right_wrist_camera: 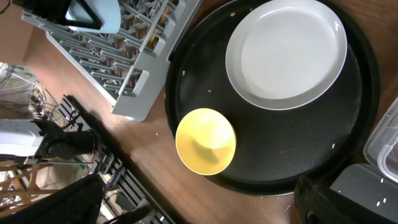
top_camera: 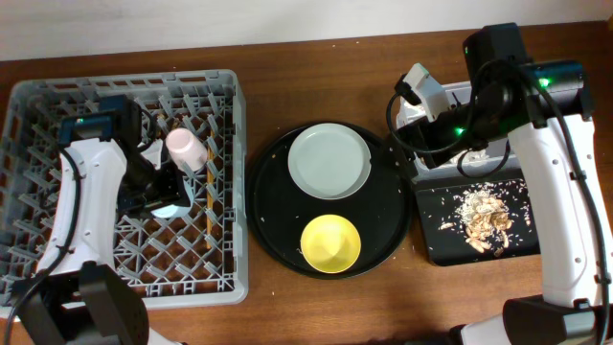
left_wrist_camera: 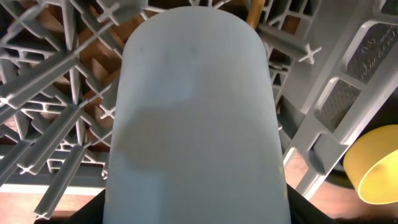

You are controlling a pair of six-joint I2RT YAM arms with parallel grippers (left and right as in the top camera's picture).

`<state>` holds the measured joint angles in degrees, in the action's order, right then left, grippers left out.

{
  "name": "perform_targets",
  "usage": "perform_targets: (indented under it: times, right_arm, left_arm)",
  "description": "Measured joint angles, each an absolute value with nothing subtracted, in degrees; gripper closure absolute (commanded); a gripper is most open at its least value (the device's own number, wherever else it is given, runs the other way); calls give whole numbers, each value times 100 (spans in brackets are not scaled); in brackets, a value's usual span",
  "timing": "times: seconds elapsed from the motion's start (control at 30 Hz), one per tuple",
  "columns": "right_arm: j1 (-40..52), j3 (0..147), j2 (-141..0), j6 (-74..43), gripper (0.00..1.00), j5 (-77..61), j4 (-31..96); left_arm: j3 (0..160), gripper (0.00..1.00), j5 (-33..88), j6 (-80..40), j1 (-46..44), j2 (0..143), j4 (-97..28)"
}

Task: Sort waste into correct bins and load items into the dishwasher rack

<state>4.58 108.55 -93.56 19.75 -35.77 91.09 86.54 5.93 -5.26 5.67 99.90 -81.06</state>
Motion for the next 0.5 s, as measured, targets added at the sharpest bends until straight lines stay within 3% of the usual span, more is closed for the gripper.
perform_targets:
  times: [0.13, 0.17, 0.2, 0.33, 0.5]
  right_arm:
    - [458, 10853, -9356, 1977, 1, -3577, 9109]
    - [458, 10853, -9356, 1975, 1, -3575, 9111]
    - [458, 10853, -9356, 1975, 1, -3575, 9107]
    - [458, 10853, -9356, 1977, 1, -3577, 9109]
    - [458, 10853, -9356, 1977, 1, -3575, 9109]
  left_arm:
    - [8565, 66, 596, -550, 567, 9990, -8001]
    - [8471, 46, 596, -565, 567, 9990, -7911]
    - [8340, 45, 593, -567, 567, 9990, -7811]
    - [8291, 1, 580, -609, 567, 9990, -7789]
    - [8355, 1, 598, -628, 567, 9996, -7957]
